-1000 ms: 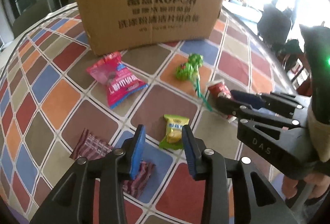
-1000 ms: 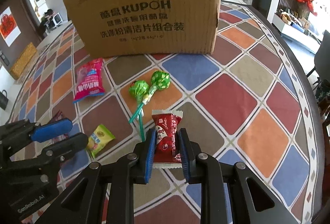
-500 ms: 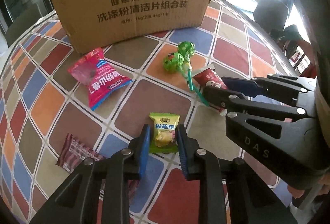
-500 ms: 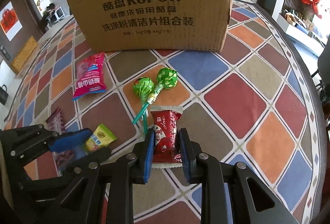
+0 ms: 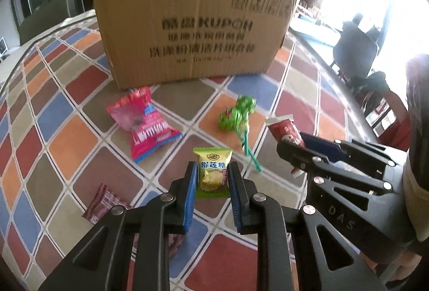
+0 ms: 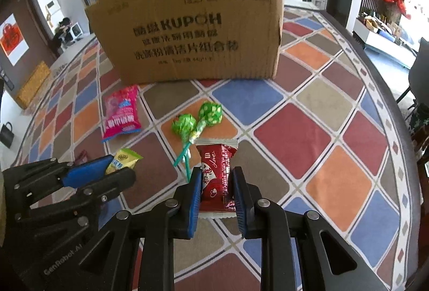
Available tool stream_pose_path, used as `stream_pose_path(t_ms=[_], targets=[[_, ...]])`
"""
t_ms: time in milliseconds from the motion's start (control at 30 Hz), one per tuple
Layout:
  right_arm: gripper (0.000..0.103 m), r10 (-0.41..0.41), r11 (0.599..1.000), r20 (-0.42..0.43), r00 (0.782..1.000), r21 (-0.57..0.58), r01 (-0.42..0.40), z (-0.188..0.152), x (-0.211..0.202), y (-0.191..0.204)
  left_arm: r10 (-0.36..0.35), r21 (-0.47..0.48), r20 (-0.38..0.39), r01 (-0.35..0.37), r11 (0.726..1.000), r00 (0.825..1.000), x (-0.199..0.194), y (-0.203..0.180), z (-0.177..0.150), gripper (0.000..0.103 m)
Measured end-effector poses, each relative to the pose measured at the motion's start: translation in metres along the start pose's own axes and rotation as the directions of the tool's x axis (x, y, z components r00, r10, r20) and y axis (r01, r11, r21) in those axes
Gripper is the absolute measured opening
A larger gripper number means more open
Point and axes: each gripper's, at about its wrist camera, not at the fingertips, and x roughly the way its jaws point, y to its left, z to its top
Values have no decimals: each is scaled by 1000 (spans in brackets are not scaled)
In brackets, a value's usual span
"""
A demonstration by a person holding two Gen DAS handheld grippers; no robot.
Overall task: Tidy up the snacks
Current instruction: 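Carry both items over the box and open both tools to release them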
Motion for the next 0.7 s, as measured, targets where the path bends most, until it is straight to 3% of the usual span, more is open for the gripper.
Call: stream_pose_path(t_ms=[400, 700], targets=[[24, 35, 999, 112, 993, -8, -34, 31, -35, 8, 6, -4, 135, -5, 1000, 991, -42, 2, 40, 24], [24, 40, 999, 221, 975, -18, -37, 76, -62, 12, 45, 14, 254, -50, 999, 966, -78, 8, 86, 24]])
